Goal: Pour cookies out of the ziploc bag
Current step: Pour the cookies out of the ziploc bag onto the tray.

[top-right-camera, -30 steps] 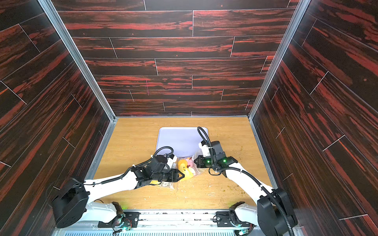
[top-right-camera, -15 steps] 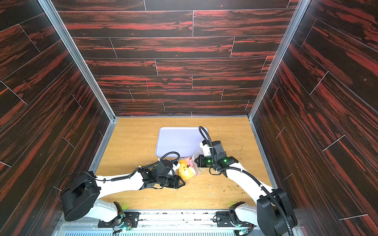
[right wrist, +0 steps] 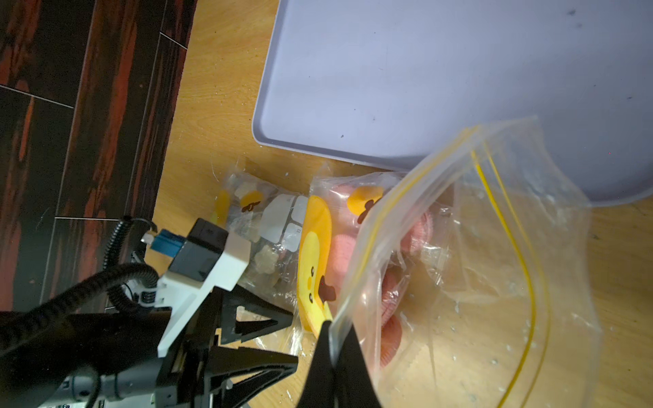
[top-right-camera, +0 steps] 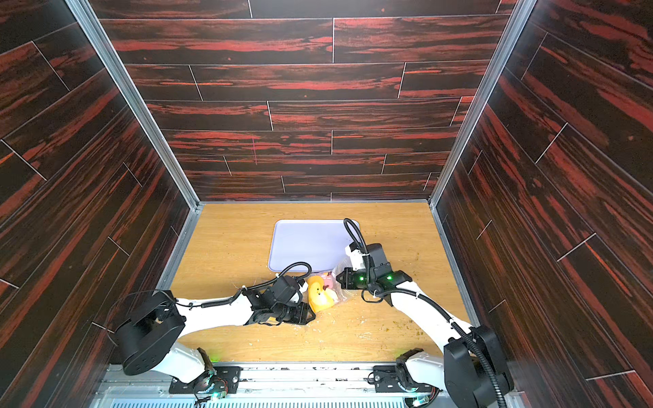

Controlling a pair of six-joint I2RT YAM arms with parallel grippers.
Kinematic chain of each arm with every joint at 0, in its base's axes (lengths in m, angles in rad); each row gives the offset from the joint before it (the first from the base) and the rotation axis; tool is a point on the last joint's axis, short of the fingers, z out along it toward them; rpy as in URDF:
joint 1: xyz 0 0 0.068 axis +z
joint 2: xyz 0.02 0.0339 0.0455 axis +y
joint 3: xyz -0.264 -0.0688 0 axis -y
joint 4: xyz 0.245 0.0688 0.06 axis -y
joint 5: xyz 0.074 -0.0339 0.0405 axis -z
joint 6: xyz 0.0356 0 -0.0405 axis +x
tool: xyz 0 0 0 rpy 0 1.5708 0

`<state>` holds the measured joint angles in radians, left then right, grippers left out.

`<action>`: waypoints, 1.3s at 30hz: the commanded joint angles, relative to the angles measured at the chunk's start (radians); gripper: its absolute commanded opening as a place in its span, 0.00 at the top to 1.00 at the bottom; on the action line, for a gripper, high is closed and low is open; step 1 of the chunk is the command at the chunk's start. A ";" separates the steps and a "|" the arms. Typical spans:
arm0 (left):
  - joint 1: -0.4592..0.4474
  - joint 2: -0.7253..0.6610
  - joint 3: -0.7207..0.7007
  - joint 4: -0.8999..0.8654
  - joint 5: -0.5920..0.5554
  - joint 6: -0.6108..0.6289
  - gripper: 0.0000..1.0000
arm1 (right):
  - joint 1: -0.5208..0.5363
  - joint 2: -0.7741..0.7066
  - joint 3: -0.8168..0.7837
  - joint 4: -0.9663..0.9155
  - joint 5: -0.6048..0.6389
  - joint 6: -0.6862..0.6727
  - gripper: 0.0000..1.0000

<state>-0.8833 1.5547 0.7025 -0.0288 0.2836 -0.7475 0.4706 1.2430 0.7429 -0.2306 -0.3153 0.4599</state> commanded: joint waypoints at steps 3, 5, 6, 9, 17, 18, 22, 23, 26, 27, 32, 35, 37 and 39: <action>0.005 0.024 0.032 0.032 -0.022 0.004 0.49 | -0.004 -0.034 -0.016 -0.001 -0.016 0.006 1.00; 0.004 0.034 0.031 0.052 -0.021 -0.003 0.49 | -0.005 -0.033 -0.016 -0.001 -0.018 0.008 1.00; 0.004 0.040 0.032 0.061 -0.016 -0.006 0.49 | -0.004 -0.032 -0.016 -0.001 -0.017 0.007 1.00; 0.006 0.057 0.034 0.078 -0.010 -0.010 0.53 | -0.006 -0.030 -0.011 -0.001 -0.018 0.006 1.00; 0.005 0.068 0.017 0.112 -0.033 -0.007 0.58 | -0.010 -0.023 -0.013 0.005 -0.025 0.011 1.00; 0.005 0.068 0.014 0.119 -0.036 -0.006 0.61 | -0.009 -0.022 -0.013 0.006 -0.025 0.011 1.00; 0.005 0.088 0.031 0.109 -0.027 0.008 0.67 | -0.012 -0.019 -0.011 0.007 -0.025 0.014 1.00; 0.005 0.095 0.036 0.110 -0.025 0.010 0.68 | -0.014 -0.018 -0.010 0.005 -0.025 0.013 1.00; 0.004 0.104 0.040 0.110 -0.018 0.011 0.73 | -0.013 -0.019 -0.005 -0.001 -0.025 0.013 1.00; 0.005 0.104 0.039 0.110 -0.019 0.011 0.75 | -0.015 -0.020 -0.005 -0.002 -0.025 0.011 1.00; 0.005 0.102 0.046 0.104 -0.034 0.010 0.85 | -0.014 -0.022 -0.010 -0.001 -0.023 0.014 1.00; 0.005 0.099 0.049 0.104 -0.032 0.005 0.90 | -0.016 -0.020 -0.010 0.000 -0.024 0.015 1.00; 0.004 0.092 0.050 0.097 -0.034 0.006 0.94 | -0.016 -0.022 -0.007 -0.003 -0.021 0.016 1.00; 0.005 0.081 0.052 0.084 -0.040 0.006 0.96 | -0.016 -0.024 -0.002 -0.006 -0.019 0.015 1.00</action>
<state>-0.8825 1.6547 0.7307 0.0734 0.2600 -0.7399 0.4587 1.2396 0.7425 -0.2306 -0.3294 0.4644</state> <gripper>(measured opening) 0.050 0.044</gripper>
